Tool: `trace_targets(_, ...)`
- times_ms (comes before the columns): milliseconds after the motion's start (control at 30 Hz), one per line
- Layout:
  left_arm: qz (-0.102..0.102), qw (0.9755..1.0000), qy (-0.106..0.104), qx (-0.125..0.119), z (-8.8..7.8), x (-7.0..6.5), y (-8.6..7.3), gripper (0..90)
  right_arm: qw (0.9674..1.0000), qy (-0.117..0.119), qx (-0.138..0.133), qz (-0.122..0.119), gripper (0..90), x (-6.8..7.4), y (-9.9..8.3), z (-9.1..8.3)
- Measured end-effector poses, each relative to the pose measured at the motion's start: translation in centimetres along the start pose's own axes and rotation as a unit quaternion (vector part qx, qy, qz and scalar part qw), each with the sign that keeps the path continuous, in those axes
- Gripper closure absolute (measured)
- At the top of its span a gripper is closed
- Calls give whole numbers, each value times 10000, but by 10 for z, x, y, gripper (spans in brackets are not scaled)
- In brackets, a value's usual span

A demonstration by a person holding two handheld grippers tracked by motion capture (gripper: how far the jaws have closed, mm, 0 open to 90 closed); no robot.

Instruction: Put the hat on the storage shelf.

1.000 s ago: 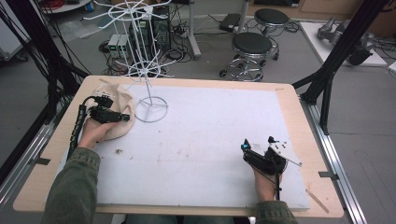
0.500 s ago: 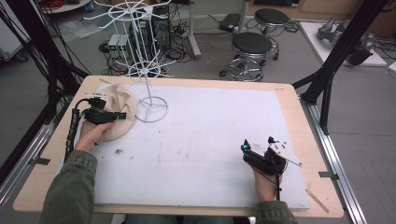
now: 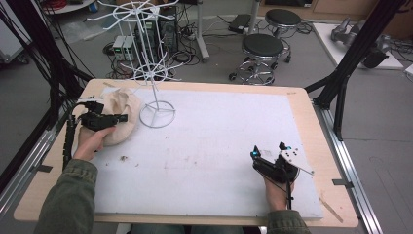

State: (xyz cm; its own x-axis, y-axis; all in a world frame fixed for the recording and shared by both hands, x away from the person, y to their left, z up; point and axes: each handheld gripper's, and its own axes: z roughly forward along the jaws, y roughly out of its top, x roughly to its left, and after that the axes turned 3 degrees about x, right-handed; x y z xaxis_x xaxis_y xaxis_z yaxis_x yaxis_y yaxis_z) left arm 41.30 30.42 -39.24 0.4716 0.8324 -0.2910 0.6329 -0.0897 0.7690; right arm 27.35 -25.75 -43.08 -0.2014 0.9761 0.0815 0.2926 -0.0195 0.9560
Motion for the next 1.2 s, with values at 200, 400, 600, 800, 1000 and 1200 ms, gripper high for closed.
trace_targets(200,117,9996,-38,-256,-14,-8,3,806,10000,3,-32,46,60,0,0,-1)
trace_targets(400,67,9987,-134,-482,-25,-9,1,806,10000,17,-38,64,60,-1,1,-1)
trace_targets(600,35,9983,-165,-559,-32,-8,-8,806,9999,31,-89,60,60,-1,1,-1)
trace_targets(800,127,9979,-81,-624,-40,-13,-11,805,9999,30,-79,64,60,-1,1,-2)
trace_targets(1000,225,9952,-83,-944,-53,-20,-10,805,10000,18,-91,36,60,0,1,-2)
trace_targets(1200,227,9883,-186,-1495,-67,-25,-8,803,9999,31,-81,58,60,-1,1,-2)
